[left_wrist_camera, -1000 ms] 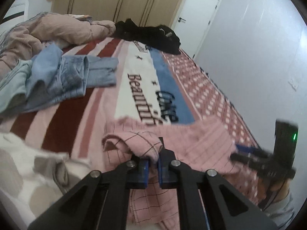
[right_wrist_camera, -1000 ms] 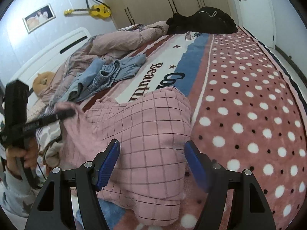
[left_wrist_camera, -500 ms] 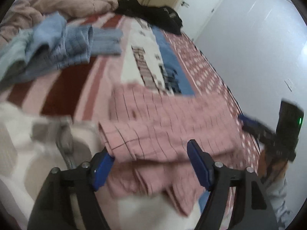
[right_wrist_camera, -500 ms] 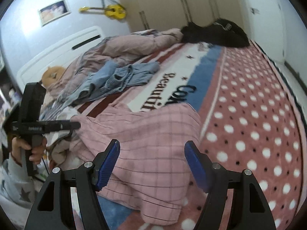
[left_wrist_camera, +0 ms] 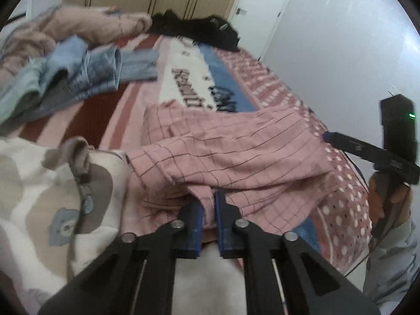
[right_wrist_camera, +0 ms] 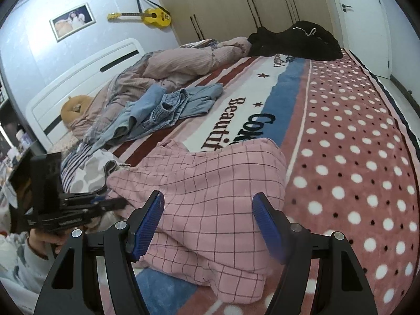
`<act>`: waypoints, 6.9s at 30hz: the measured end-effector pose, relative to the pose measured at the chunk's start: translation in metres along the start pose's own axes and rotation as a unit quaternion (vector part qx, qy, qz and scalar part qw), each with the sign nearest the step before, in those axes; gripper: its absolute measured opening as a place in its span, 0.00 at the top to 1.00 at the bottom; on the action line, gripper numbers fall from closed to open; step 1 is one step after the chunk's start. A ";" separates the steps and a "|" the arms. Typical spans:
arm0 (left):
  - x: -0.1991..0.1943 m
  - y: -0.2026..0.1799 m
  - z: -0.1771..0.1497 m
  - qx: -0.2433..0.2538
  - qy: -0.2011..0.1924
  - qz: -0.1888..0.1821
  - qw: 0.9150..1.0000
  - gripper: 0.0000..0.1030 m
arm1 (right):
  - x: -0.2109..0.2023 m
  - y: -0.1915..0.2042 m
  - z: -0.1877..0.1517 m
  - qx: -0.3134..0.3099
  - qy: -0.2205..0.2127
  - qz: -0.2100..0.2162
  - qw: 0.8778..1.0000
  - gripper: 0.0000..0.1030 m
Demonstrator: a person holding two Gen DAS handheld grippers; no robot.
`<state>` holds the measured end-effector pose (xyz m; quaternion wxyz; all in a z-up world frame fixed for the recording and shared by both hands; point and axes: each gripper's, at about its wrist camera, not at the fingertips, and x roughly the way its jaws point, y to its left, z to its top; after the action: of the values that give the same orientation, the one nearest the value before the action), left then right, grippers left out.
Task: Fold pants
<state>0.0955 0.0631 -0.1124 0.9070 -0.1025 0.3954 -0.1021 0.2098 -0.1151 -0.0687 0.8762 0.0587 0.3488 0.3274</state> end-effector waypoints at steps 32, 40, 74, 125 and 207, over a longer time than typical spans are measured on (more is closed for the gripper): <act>0.053 0.006 -0.040 -0.153 0.134 -0.202 0.958 0.89 | -0.003 -0.001 -0.011 0.024 0.004 0.019 1.000 0.35; -0.005 -0.021 0.006 -0.033 0.041 -0.105 0.993 0.96 | 0.002 -0.008 -0.012 0.032 0.008 0.022 0.999 0.35; 0.001 0.067 0.054 -0.004 0.081 -0.042 0.996 0.42 | 0.017 -0.009 0.012 -0.001 0.026 -0.032 0.999 0.35; 0.010 0.025 0.030 0.039 0.070 0.032 0.996 0.97 | 0.000 0.012 -0.005 -0.047 0.016 -0.021 0.999 0.66; 0.122 0.052 0.068 -0.082 0.195 -0.070 0.975 0.14 | 0.077 -0.055 -0.013 0.118 0.125 0.073 0.982 0.46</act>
<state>0.2330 0.0879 -0.1660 0.7915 -0.1817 0.5638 -0.1504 0.2726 -0.1121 -0.1409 0.7864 0.1458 0.4866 0.3515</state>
